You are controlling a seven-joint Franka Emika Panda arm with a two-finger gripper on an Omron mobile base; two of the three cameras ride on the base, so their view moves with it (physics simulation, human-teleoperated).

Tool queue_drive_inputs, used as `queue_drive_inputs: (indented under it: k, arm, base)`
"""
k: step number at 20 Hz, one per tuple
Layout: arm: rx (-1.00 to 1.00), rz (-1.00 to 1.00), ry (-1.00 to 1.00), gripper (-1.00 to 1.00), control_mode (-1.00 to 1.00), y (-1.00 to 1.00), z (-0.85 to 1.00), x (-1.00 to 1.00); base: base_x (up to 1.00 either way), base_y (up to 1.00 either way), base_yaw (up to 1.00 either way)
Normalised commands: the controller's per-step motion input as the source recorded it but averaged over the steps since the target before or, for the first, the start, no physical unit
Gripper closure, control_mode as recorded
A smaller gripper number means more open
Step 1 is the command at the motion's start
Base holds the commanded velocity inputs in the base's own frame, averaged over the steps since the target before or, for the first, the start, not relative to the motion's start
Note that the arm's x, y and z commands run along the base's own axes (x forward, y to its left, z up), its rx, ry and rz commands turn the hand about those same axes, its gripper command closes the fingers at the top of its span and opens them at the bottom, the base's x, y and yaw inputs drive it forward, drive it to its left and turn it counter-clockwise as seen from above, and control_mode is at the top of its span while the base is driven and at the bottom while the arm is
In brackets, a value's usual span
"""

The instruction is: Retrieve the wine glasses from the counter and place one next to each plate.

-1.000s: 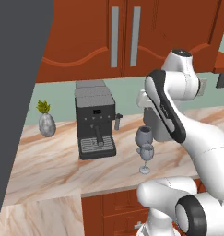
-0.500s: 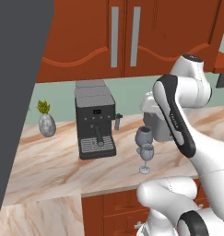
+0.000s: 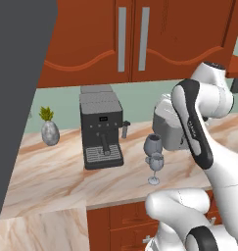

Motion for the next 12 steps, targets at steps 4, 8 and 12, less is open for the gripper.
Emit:
queue_drive_inputs:
  k: [4,8,12]
  arm:
    - [0.31,-0.54,0.05,-1.0,-1.0,-0.03,-0.26,-0.03]
    - [0.27,-0.3,0.07,-1.0,-1.0,-0.21,-0.42,0.0]
    - [0.15,-0.08,0.12,-1.0,-1.0,-0.38,-0.41,0.0]
  base:
    - [0.0,0.0,0.0]
    - [0.0,0.0,0.0]
    - [0.0,0.0,0.0]
